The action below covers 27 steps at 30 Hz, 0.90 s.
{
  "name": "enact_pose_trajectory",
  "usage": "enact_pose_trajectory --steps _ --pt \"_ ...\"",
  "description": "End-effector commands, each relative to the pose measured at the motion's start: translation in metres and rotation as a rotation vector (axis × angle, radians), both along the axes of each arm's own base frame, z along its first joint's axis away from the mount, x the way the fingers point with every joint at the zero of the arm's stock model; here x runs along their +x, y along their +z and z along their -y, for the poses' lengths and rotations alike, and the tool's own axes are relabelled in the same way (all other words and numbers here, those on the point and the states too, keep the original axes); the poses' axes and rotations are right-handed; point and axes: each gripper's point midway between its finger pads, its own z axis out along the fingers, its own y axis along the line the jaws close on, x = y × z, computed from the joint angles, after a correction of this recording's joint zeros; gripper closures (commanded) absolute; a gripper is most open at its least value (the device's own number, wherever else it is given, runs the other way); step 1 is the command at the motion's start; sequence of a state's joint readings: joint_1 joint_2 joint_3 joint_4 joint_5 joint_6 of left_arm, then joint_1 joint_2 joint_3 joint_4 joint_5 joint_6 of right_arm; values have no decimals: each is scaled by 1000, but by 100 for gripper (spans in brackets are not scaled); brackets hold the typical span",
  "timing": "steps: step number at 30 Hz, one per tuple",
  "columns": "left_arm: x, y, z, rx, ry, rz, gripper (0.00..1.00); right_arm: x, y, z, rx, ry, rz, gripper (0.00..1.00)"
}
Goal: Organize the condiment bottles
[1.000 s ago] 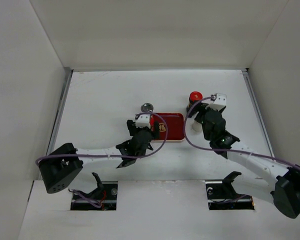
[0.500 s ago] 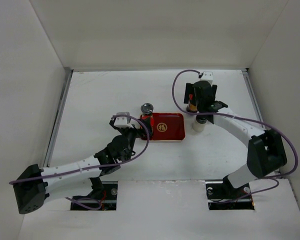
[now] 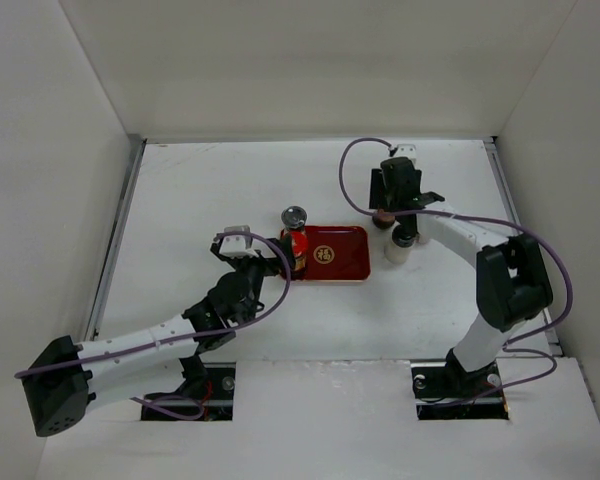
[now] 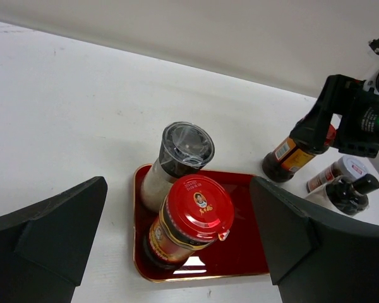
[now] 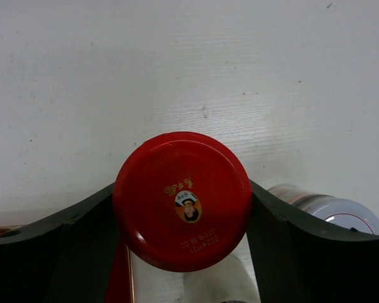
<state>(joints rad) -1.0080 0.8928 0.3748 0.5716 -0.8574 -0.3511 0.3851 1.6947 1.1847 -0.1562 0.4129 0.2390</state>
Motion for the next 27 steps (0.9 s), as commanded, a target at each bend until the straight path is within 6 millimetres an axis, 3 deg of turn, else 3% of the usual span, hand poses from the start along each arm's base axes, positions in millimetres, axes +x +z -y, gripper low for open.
enact_pose_trajectory --steps 1,6,8,10,14,19,27 --pt "3 7 -4 -34 13 20 0 15 48 -7 69 -5 153 28" --pt "7 7 -12 -35 36 22 0 3 128 -21 136 38 384 33" --pt "6 5 -14 -37 39 23 0 -11 148 -38 159 87 421 34" --pt "10 3 -18 -34 58 20 0 -22 155 -55 171 136 431 33" --pt "11 -1 -17 -29 58 15 0 -40 142 -96 192 222 404 33" --pt "13 -5 -17 -20 59 7 0 -48 123 -137 227 284 375 33" --pt "14 -10 -17 -12 62 0 0 -47 87 -173 220 327 327 33"
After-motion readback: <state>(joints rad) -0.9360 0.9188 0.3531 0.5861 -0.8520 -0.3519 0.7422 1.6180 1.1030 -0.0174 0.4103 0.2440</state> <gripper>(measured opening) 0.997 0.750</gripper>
